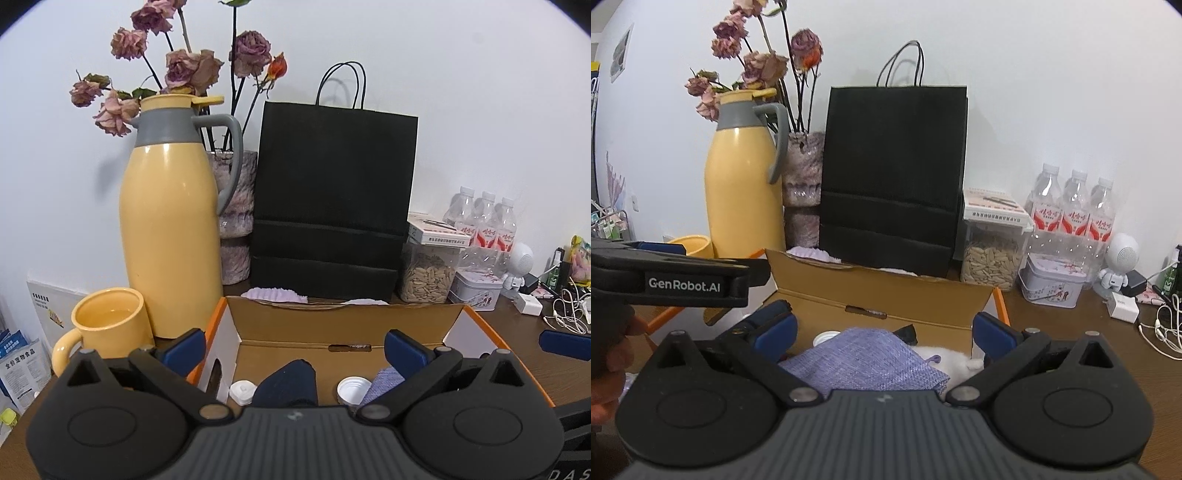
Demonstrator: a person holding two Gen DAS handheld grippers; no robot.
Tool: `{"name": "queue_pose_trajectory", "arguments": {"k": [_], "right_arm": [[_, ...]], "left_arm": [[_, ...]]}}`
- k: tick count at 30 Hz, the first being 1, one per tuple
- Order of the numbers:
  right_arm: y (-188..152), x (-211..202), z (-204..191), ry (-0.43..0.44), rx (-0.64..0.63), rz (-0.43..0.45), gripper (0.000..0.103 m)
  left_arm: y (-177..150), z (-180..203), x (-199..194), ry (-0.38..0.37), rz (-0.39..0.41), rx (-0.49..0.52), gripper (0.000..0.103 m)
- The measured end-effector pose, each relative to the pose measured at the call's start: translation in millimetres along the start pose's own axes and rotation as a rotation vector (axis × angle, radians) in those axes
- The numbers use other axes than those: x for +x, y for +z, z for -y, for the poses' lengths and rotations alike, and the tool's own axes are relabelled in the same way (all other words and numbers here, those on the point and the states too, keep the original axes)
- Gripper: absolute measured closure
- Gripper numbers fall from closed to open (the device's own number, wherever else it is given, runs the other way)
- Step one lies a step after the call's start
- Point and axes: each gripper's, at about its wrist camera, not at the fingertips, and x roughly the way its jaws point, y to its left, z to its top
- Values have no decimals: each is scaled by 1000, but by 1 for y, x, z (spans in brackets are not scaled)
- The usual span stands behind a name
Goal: Organize objects
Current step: 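Carry the white cap and purple cloth into the box and open both grippers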
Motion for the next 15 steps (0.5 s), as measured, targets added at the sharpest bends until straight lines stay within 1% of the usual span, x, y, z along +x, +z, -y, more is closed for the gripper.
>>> {"name": "queue_pose_trajectory", "arguments": {"k": [3, 10, 15], "right_arm": [[1, -11, -1, -6, -4, 21, 0], [1, -41, 0, -22, 6, 63, 0], [-8, -60, -7, -51, 8, 44, 0]], "left_arm": [[0, 1, -9, 4, -4, -3, 0], [-5, 1, -43, -14, 24, 2, 0], [-18, -6, -70, -16, 19, -11, 0]]}}
